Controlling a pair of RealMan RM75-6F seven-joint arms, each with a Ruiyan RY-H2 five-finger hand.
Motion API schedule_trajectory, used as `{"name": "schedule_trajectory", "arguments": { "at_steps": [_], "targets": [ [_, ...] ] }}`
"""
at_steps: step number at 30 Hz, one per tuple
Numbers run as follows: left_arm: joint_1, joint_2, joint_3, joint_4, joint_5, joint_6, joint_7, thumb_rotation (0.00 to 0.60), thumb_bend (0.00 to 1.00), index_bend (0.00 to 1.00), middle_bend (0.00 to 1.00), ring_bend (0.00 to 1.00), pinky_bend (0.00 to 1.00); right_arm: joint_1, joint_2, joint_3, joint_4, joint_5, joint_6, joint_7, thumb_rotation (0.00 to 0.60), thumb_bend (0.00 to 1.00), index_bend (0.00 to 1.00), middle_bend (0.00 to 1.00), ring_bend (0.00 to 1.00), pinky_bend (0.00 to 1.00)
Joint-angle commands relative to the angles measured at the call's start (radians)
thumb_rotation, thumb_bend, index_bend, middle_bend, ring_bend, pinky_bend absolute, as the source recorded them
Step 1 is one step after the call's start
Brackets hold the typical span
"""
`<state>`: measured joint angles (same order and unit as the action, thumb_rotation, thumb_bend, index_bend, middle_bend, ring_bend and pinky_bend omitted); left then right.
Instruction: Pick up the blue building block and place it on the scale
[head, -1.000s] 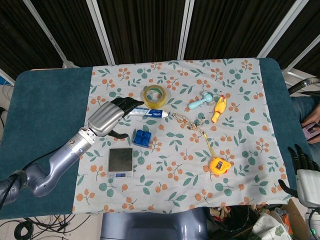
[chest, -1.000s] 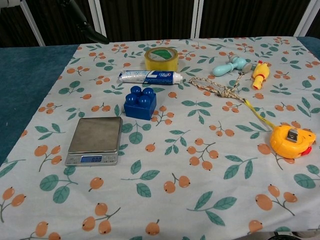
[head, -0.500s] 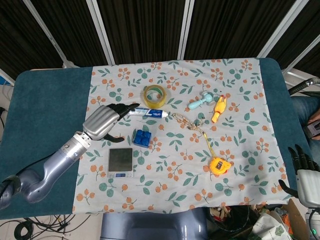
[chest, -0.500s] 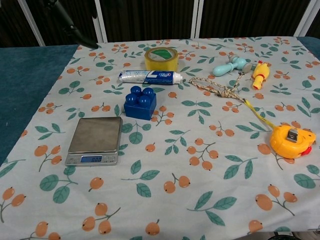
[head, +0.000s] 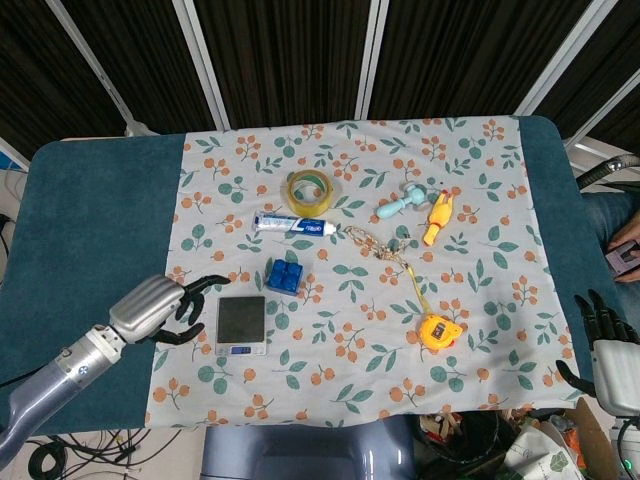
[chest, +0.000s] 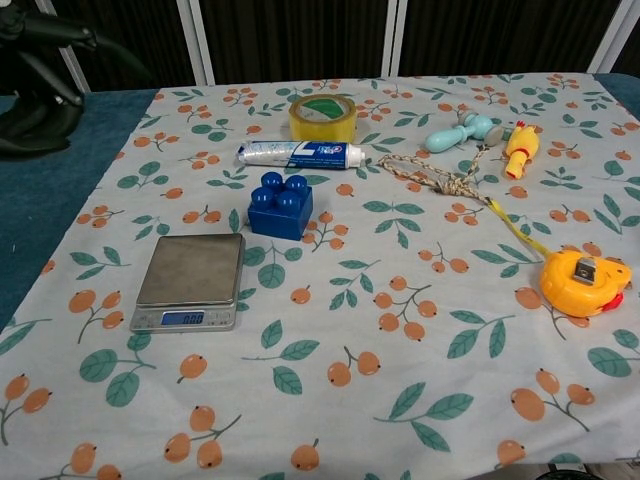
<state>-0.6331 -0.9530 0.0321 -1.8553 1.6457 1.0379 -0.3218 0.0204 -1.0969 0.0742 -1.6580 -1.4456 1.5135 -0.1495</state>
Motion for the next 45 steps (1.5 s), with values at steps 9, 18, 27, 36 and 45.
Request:
{"name": "schedule_trajectory", "arguments": {
  "at_steps": [9,18,27,36,45],
  "targets": [
    [0.238,-0.217,0.119,0.073,-0.103,0.047,0.538,0.6,0.47,0.1,0.78,0.78,0.77,0.0,-0.003,0.002,-0.003,0.0,0.003,-0.007,0.6,0.13,0.02,0.0,0.12,0.24],
    [0.306,-0.349,0.131,0.135,-0.092,0.109,0.628,0.6,0.47,0.1,0.8,0.79,0.78,-0.001,0.0,0.005,0.005,0.005,0.003,0.005,0.6,0.14,0.02,0.0,0.12,0.24],
    [0.298,-0.381,0.128,0.152,-0.1,0.069,0.629,0.6,0.47,0.1,0.8,0.79,0.78,-0.001,0.001,0.007,0.005,0.01,0.002,0.007,0.6,0.14,0.02,0.0,0.12,0.24],
    [0.271,-0.383,0.123,0.146,-0.102,0.02,0.588,0.6,0.47,0.12,0.8,0.79,0.78,-0.001,0.001,0.006,0.002,0.006,0.004,0.002,0.6,0.15,0.02,0.0,0.12,0.24],
    [0.256,-0.385,0.131,0.15,-0.104,-0.018,0.58,0.6,0.47,0.13,0.8,0.79,0.78,-0.002,0.002,0.007,0.002,0.006,0.005,0.004,0.6,0.15,0.02,0.0,0.12,0.24]
  ]
}}
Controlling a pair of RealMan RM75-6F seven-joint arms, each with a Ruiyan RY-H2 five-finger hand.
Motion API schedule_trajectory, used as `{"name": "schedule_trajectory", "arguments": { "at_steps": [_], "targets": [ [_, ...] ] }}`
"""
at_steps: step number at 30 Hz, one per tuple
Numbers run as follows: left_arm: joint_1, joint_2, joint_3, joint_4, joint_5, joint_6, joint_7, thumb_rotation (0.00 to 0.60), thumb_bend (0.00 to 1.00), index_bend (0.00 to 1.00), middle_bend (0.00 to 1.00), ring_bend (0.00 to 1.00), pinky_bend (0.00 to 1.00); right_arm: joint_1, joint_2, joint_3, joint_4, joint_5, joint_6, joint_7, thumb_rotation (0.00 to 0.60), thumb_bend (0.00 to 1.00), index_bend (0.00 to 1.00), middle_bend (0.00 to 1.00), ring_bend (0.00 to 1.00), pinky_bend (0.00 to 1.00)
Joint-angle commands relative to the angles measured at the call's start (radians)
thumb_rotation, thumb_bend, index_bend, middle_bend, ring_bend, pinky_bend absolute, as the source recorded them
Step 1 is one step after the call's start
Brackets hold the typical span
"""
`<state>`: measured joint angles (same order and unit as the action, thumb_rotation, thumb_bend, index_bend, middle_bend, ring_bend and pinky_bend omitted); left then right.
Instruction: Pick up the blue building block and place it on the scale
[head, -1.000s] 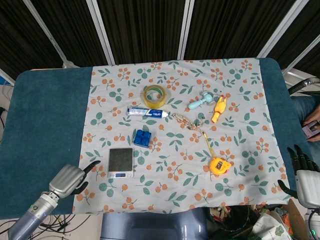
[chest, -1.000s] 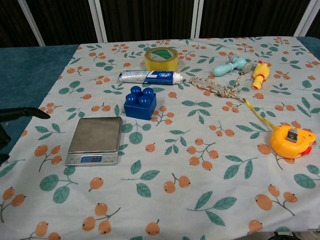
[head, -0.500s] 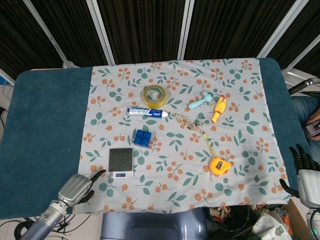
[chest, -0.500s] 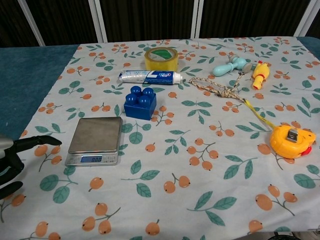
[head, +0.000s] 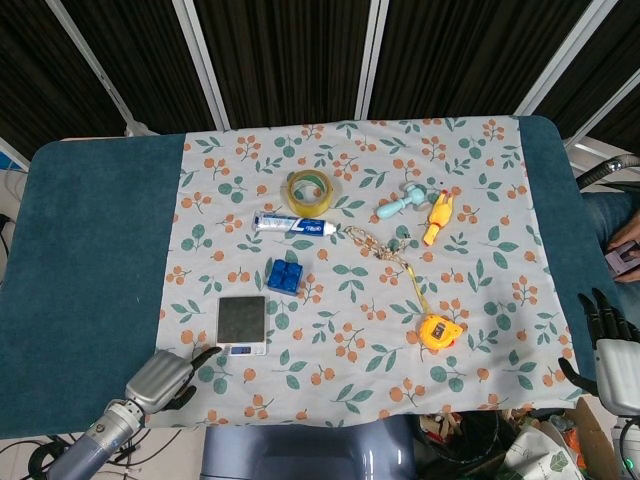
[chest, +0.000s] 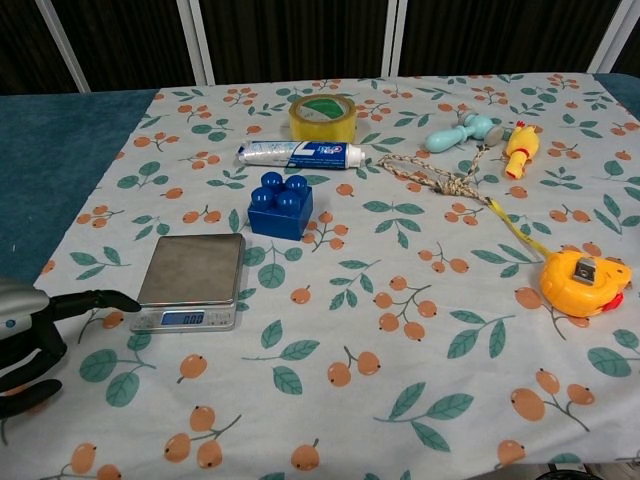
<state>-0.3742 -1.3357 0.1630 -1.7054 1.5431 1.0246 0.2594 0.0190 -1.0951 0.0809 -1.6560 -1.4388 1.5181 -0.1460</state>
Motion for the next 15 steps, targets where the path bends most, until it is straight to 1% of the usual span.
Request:
{"name": "schedule_trajectory", "arguments": {
  "at_steps": [1,15],
  "targets": [
    [-0.004,-0.004,0.0,0.001,-0.001,-0.007,-0.002,0.6,0.47,0.13,0.8,0.79,0.78,0.0,0.0,0.0,0.0,0.0,0.001,0.0,0.6,0.15,0.02,0.0,0.12,0.24],
    [-0.001,-0.017,0.0,0.017,-0.014,-0.011,0.004,0.6,0.47,0.14,0.8,0.79,0.78,0.0,0.001,0.001,-0.001,0.001,0.0,0.001,0.6,0.15,0.02,0.0,0.12,0.24]
  ]
}}
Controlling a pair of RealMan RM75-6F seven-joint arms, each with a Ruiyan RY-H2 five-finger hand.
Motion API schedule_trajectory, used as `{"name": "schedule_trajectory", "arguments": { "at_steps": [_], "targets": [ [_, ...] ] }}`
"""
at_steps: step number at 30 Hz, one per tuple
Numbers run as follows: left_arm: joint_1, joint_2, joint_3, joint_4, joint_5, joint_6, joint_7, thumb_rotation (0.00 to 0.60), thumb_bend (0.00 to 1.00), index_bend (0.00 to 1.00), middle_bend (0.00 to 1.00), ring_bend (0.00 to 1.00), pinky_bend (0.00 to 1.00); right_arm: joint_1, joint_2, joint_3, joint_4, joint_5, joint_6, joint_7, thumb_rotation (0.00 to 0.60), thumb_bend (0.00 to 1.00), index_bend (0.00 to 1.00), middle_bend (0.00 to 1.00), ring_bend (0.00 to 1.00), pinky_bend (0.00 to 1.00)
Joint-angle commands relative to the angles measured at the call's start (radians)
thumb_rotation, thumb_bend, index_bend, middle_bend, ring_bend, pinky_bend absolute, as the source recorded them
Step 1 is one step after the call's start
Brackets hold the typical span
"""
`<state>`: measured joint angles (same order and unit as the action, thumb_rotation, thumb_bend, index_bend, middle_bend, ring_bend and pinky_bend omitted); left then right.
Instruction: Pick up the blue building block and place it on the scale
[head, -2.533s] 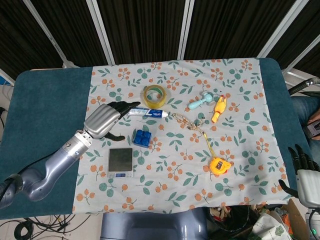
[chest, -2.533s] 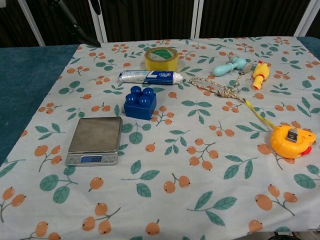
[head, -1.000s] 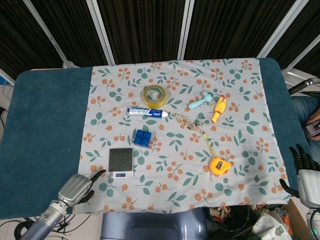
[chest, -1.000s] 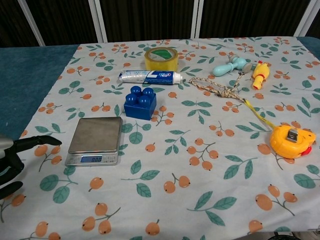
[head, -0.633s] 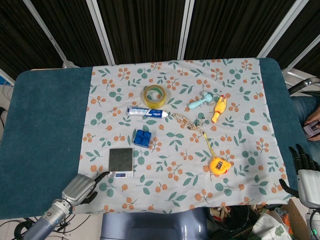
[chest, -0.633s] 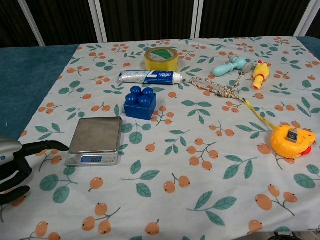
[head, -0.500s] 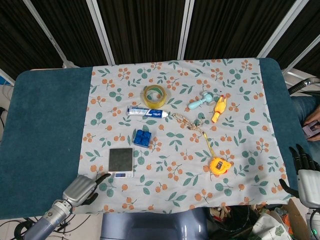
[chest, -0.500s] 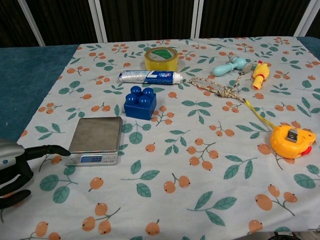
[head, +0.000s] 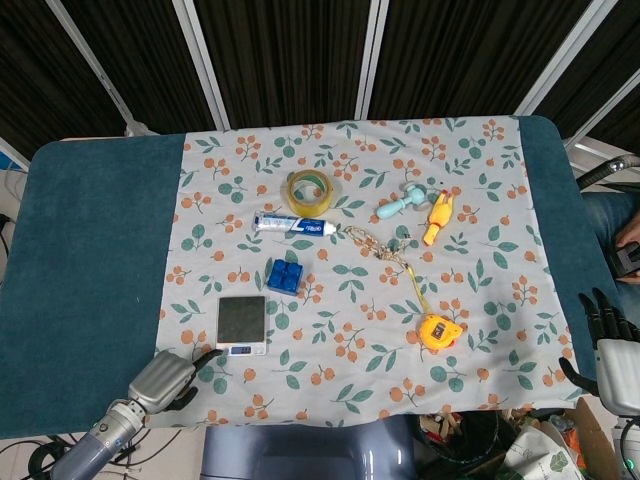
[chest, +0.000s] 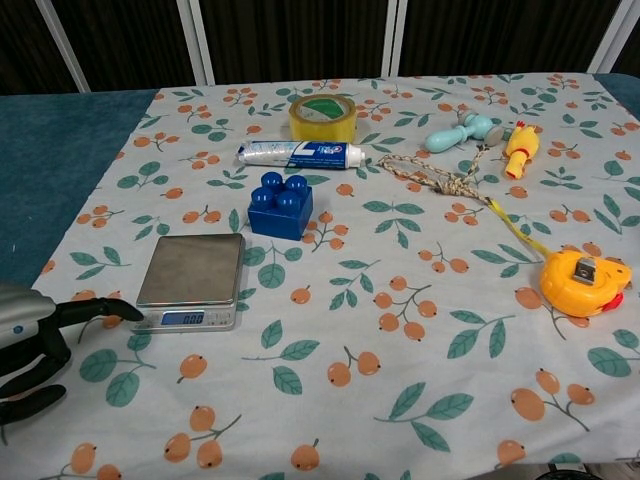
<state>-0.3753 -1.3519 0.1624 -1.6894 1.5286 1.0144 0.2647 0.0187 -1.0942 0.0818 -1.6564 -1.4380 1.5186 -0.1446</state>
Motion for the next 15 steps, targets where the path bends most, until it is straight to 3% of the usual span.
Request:
{"name": "schedule_trajectory", "arguments": {
  "at_steps": [1,15],
  "targets": [
    [0.0,-0.001,0.001,0.002,0.001,-0.001,-0.001,0.6,0.47,0.14,0.8,0.79,0.78,0.0,0.0,0.0,0.0,0.0,-0.001,-0.001,0.6,0.15,0.02,0.0,0.12,0.24],
    [-0.002,-0.01,-0.005,0.016,-0.002,0.003,0.009,0.6,0.47,0.14,0.8,0.79,0.78,0.0,0.0,0.0,-0.001,0.003,-0.002,-0.004,0.6,0.15,0.02,0.0,0.12,0.24]
  ]
}}
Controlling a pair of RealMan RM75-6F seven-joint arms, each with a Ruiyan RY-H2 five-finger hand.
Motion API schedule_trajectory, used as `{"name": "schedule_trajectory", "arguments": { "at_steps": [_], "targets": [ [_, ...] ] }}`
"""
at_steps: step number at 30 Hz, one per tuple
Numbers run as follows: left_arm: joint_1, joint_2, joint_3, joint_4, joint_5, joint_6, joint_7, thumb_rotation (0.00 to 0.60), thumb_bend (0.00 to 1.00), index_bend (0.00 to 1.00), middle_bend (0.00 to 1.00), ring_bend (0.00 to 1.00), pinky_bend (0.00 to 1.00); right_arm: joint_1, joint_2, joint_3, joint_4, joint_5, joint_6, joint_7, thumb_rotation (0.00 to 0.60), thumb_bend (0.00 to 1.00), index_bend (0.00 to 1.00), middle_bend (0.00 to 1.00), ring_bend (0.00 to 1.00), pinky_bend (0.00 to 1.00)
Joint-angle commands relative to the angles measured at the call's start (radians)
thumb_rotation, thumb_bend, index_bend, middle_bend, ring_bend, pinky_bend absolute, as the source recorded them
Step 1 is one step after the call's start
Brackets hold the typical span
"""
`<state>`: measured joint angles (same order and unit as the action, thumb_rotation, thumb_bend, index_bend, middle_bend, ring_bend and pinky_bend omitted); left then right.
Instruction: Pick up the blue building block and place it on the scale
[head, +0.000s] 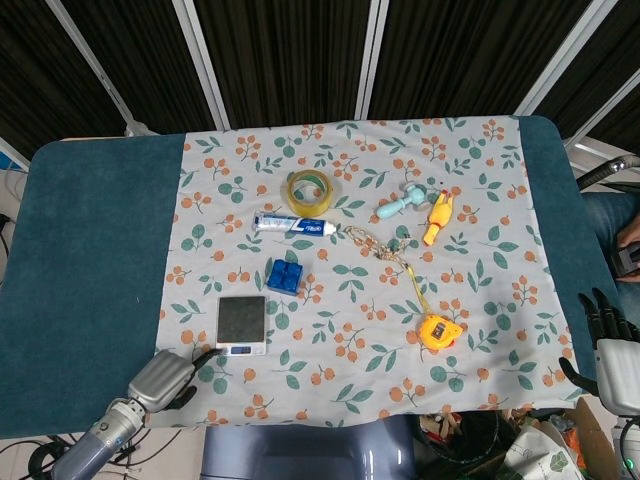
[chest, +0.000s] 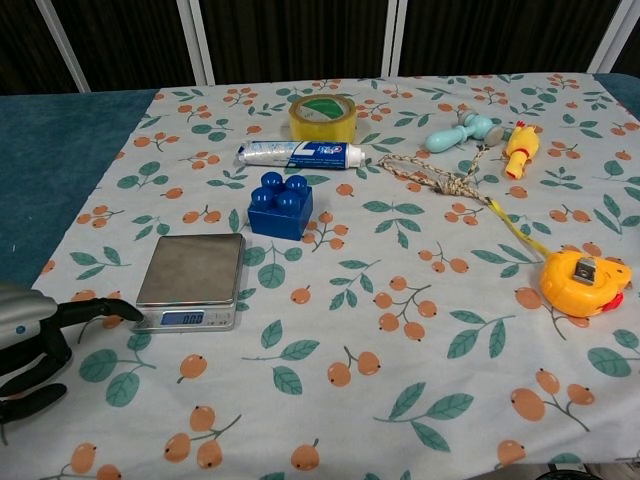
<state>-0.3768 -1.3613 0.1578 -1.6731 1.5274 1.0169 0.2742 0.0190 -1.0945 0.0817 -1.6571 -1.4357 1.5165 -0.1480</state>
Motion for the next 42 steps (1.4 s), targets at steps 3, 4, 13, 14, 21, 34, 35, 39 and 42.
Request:
{"name": "schedule_trajectory", "arguments": {
  "at_steps": [3,4,13,14,21,34,35,39,42],
  "targets": [
    [-0.001,-0.001,-0.002,0.002,-0.004,-0.001,0.0,0.6,0.47,0.14,0.8,0.79,0.78,0.0,0.0,0.0,-0.001,0.002,-0.001,-0.001,0.6,0.15,0.02,0.0,0.12,0.24],
    [-0.001,-0.001,-0.002,0.002,-0.005,-0.002,0.001,0.6,0.47,0.14,0.8,0.79,0.78,0.0,0.0,0.0,-0.001,0.002,-0.001,-0.001,0.6,0.15,0.02,0.0,0.12,0.24],
    [0.001,0.003,0.004,0.0,-0.003,-0.001,0.006,0.6,0.47,0.15,0.8,0.79,0.78,0.0,0.0,0.001,-0.001,0.003,0.0,-0.003,0.6,0.15,0.02,0.0,0.12,0.24],
    [0.001,0.003,0.004,0.0,-0.004,-0.001,0.006,0.6,0.47,0.15,0.8,0.79,0.78,0.0,0.0,0.001,-0.001,0.002,0.0,-0.003,0.6,0.15,0.02,0.0,0.12,0.24],
    [-0.002,0.0,0.004,0.005,-0.009,-0.009,0.005,0.6,0.47,0.16,0.8,0.79,0.78,0.0,-0.001,0.001,-0.001,0.002,0.0,-0.004,0.6,0.15,0.02,0.0,0.12,0.24],
    [-0.012,-0.002,0.005,0.017,-0.033,-0.043,-0.006,0.6,0.47,0.27,0.8,0.79,0.78,-0.001,0.001,0.006,-0.002,0.009,0.003,0.0,0.6,0.16,0.02,0.0,0.12,0.24],
    [-0.014,-0.001,0.005,0.018,-0.036,-0.048,-0.008,0.6,0.47,0.28,0.8,0.79,0.78,-0.001,0.001,0.006,-0.002,0.01,0.003,0.001,0.6,0.15,0.02,0.0,0.12,0.24],
    [-0.018,0.004,0.005,0.013,-0.035,-0.051,-0.006,0.6,0.47,0.28,0.8,0.79,0.78,0.0,0.001,0.005,-0.003,0.008,0.001,-0.002,0.6,0.16,0.02,0.0,0.12,0.24],
    [-0.016,0.012,0.0,-0.005,-0.019,-0.028,-0.003,0.6,0.47,0.23,0.8,0.79,0.78,0.0,0.0,0.004,-0.003,0.007,0.002,-0.004,0.6,0.16,0.02,0.0,0.12,0.24]
  ]
}}
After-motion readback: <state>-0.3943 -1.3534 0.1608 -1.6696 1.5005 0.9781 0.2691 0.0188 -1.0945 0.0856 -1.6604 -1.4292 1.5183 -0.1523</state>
